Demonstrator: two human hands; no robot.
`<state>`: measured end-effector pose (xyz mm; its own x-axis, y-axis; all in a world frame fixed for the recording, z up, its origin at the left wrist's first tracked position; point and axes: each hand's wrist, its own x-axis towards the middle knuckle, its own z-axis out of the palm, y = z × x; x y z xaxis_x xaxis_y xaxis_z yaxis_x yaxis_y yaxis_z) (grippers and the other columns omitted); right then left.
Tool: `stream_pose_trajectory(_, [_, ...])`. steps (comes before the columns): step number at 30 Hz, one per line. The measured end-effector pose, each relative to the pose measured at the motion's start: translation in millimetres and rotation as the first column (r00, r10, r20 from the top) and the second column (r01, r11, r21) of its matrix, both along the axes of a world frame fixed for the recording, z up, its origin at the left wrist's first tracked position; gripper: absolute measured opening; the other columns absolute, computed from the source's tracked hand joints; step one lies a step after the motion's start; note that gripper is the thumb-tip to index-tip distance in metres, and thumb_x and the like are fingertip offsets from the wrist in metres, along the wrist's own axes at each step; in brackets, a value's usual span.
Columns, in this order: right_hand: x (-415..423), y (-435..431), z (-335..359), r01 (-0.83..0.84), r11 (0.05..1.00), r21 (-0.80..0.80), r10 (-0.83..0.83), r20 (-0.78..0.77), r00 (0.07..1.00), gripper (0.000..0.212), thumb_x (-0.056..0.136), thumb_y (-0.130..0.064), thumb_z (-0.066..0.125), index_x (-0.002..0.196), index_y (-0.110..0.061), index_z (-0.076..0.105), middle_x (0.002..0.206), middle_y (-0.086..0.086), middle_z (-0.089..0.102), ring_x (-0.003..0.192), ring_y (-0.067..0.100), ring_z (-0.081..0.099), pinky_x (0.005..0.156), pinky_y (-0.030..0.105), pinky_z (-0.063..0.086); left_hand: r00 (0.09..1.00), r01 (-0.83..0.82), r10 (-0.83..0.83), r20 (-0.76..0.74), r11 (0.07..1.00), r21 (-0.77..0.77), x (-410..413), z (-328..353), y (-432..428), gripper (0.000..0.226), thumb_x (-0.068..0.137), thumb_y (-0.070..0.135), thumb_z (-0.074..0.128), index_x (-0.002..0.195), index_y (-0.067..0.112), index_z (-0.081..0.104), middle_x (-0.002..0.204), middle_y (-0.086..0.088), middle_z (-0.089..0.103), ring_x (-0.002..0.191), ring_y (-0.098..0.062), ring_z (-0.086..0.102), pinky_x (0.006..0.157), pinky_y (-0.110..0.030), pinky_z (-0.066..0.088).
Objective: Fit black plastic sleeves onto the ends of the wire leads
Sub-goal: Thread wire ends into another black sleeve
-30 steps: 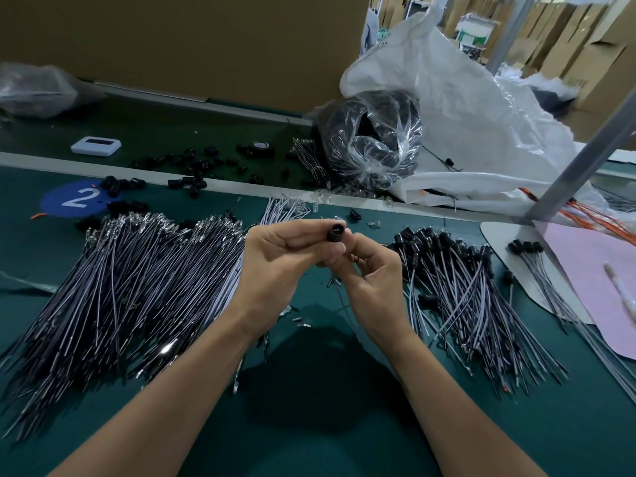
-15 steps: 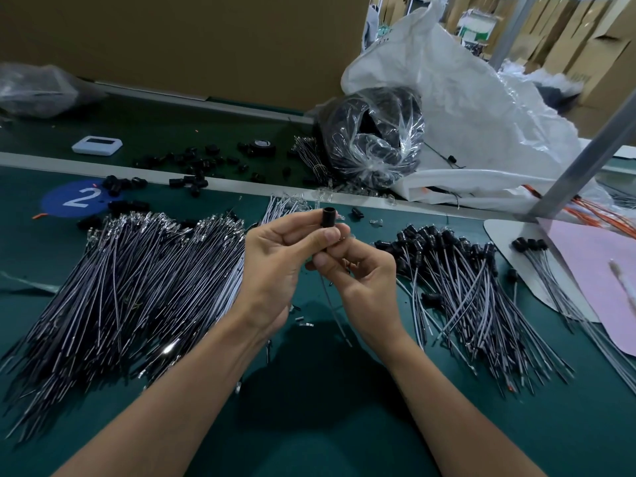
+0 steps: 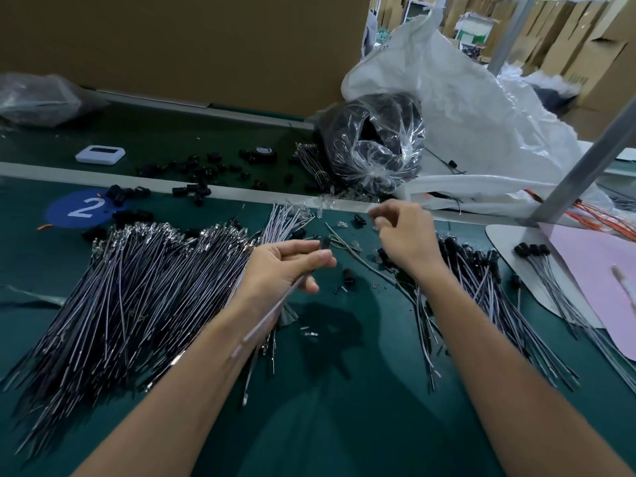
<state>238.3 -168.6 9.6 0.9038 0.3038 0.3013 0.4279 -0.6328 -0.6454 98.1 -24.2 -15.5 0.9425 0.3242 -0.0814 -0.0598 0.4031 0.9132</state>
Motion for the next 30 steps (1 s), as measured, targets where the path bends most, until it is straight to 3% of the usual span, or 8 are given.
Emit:
stream_pose_trajectory(3, [32.1,10.5,4.2,0.016,0.971,-0.237,-0.014,0.011,1.0,0.034,0.091,0.002,0.05,0.117,-0.009,0.069,0.117,0.012,0.069,0.105,0.025,0.064,0.097,0.038,0.051,0.999,0.009,-0.005,-0.041,0.993,0.116,-0.5,-0.6,-1.1,0.034,0.064,0.02,0.077,0.094,0.004,0.071,0.082,-0.011,0.076,0.035,-0.008,0.049,0.041,-0.014,0.045])
stream_pose_trajectory(6, [47.0,20.2,2.9,0.037,0.891,-0.452,-0.056,-0.03,0.998,0.037,0.087,-0.001,0.052,0.122,-0.005,0.064,0.116,0.018,0.065,0.098,0.032,0.061,0.092,0.043,0.053,0.999,-0.004,0.009,-0.037,0.991,0.137,0.2,-1.7,-1.2,0.025,0.073,0.019,0.075,0.094,0.006,0.074,0.08,-0.008,0.076,0.035,-0.007,0.045,0.041,-0.012,0.042])
stream_pose_trajectory(13, [43.2,26.3,-1.6,0.113,0.823,-0.557,-0.107,0.043,0.993,0.025,0.086,-0.004,0.058,0.11,-0.004,0.063,0.108,0.018,0.062,0.095,0.036,0.058,0.072,0.038,0.047,0.999,0.015,-0.013,-0.036,0.997,0.076,0.8,-2.8,-2.7,0.015,0.084,0.006,0.07,0.098,0.008,0.071,0.086,-0.012,0.076,0.053,-0.012,0.064,0.049,-0.017,0.046])
stream_pose_trajectory(18, [34.9,16.0,-9.3,0.158,0.792,-0.59,-0.122,0.1,0.987,0.018,0.09,-0.001,0.056,0.105,-0.005,0.065,0.105,0.016,0.065,0.094,0.035,0.061,0.067,0.035,0.043,1.0,0.007,-0.005,-0.025,0.996,0.094,0.9,-3.7,-1.4,0.016,0.085,0.002,0.068,0.099,0.009,0.072,0.086,-0.011,0.076,0.054,-0.007,0.058,0.046,-0.013,0.041])
stream_pose_trajectory(20, [29.1,11.8,-5.0,0.103,0.88,-0.463,-0.075,0.078,0.994,0.013,0.094,-0.007,0.055,0.104,-0.008,0.063,0.102,0.015,0.066,0.093,0.034,0.062,0.071,0.038,0.05,1.0,0.005,-0.003,-0.026,0.995,0.098,1.0,-3.8,-1.4,0.016,0.085,0.003,0.069,0.099,0.009,0.072,0.086,-0.01,0.076,0.053,-0.005,0.055,0.045,-0.012,0.04])
stream_pose_trajectory(22, [14.8,8.2,0.0,-0.06,0.987,-0.151,0.06,-0.006,0.998,0.01,0.095,-0.007,0.055,0.096,-0.011,0.064,0.091,0.013,0.069,0.082,0.028,0.064,0.072,0.041,0.055,1.0,-0.002,0.005,-0.024,0.995,0.1,1.0,-4.0,-1.8,0.015,0.085,0.003,0.07,0.097,0.011,0.073,0.085,-0.009,0.077,0.052,-0.004,0.054,0.046,-0.011,0.041])
stream_pose_trajectory(26, [-32.4,-0.8,4.2,-0.314,0.928,0.199,0.327,-0.032,0.945,0.013,0.091,-0.006,0.065,0.089,-0.016,0.072,0.07,-0.006,0.067,0.061,0.009,0.057,0.058,0.026,0.049,0.999,-0.039,0.041,-0.007,0.979,0.198,1.3,-4.1,-5.0,0.015,0.081,0.005,0.074,0.088,0.018,0.074,0.077,-0.004,0.076,0.05,-0.003,0.05,0.052,-0.012,0.044])
stream_pose_trajectory(30, [-56.2,-5.3,-4.7,-0.312,0.85,0.424,0.391,-0.112,0.914,0.004,0.086,-0.003,0.071,0.086,-0.007,0.07,0.068,-0.002,0.067,0.056,0.009,0.057,0.058,0.021,0.049,0.999,-0.05,0.044,0.027,0.965,0.257,0.3,-3.9,-6.6,0.015,0.076,0.004,0.078,0.088,0.011,0.075,0.074,-0.01,0.075,0.047,-0.006,0.05,0.051,-0.013,0.044])
